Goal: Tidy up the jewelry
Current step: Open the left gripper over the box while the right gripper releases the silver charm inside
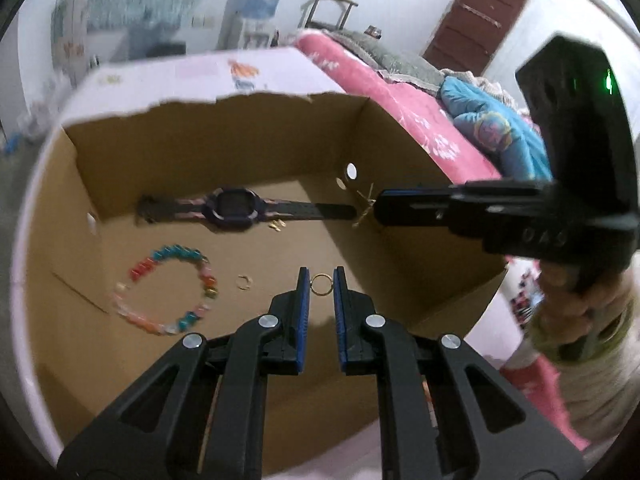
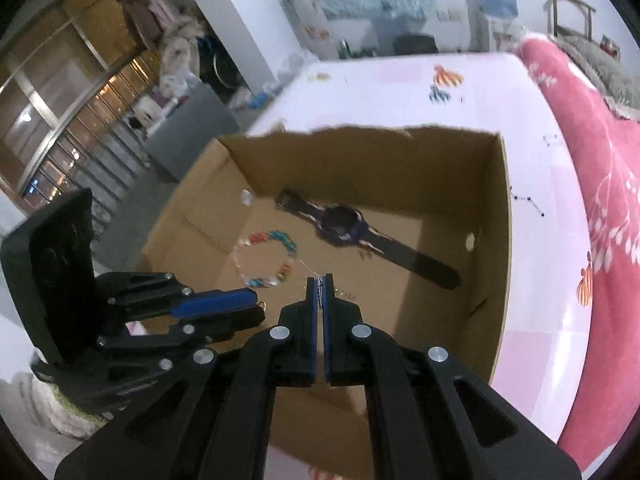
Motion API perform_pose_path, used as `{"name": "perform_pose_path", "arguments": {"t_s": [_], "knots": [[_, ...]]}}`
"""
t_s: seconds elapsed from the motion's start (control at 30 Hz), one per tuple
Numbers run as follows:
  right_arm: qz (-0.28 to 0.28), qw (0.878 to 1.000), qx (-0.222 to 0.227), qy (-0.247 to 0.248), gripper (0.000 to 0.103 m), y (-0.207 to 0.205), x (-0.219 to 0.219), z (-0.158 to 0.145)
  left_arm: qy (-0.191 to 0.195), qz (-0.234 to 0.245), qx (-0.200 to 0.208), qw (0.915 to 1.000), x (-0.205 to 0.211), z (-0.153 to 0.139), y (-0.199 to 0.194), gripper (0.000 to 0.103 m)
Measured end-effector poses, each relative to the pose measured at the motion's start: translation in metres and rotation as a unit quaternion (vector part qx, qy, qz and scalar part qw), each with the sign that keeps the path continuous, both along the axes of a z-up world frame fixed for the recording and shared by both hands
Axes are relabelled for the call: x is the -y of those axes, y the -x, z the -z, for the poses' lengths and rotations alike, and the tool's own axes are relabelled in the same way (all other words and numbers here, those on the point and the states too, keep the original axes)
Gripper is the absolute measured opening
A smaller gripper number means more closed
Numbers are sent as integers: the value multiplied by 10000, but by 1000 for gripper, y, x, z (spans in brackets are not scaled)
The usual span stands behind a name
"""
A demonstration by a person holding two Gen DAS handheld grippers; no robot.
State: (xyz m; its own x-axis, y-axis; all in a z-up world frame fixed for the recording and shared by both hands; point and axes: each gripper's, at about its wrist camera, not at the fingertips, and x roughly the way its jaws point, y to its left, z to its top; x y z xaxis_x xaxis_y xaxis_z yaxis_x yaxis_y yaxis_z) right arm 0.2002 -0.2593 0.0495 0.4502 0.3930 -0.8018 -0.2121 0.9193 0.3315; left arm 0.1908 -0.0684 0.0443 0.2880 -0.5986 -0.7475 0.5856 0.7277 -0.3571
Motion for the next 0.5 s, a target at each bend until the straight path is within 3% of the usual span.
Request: {"name": "perform_pose_path", "arguments": {"t_s": [0.07,0.17,0.43,0.5], "knots": [[24,10000,-62,-57,4,-3,4,3,50,-75,-246,9997,0,5,-5,12],[106,9999,-61,-117,17,-3,10,4,232,-112,-338,9991,-4,6,-5,21],[259,9990,326,-149,31,9,21,-16,310,-240,-96,9992,-12,-9,-3,27],[299,9984,465,-145,38,15,23,-23,282,-288,86,9992,-15,-17,3,34]]}}
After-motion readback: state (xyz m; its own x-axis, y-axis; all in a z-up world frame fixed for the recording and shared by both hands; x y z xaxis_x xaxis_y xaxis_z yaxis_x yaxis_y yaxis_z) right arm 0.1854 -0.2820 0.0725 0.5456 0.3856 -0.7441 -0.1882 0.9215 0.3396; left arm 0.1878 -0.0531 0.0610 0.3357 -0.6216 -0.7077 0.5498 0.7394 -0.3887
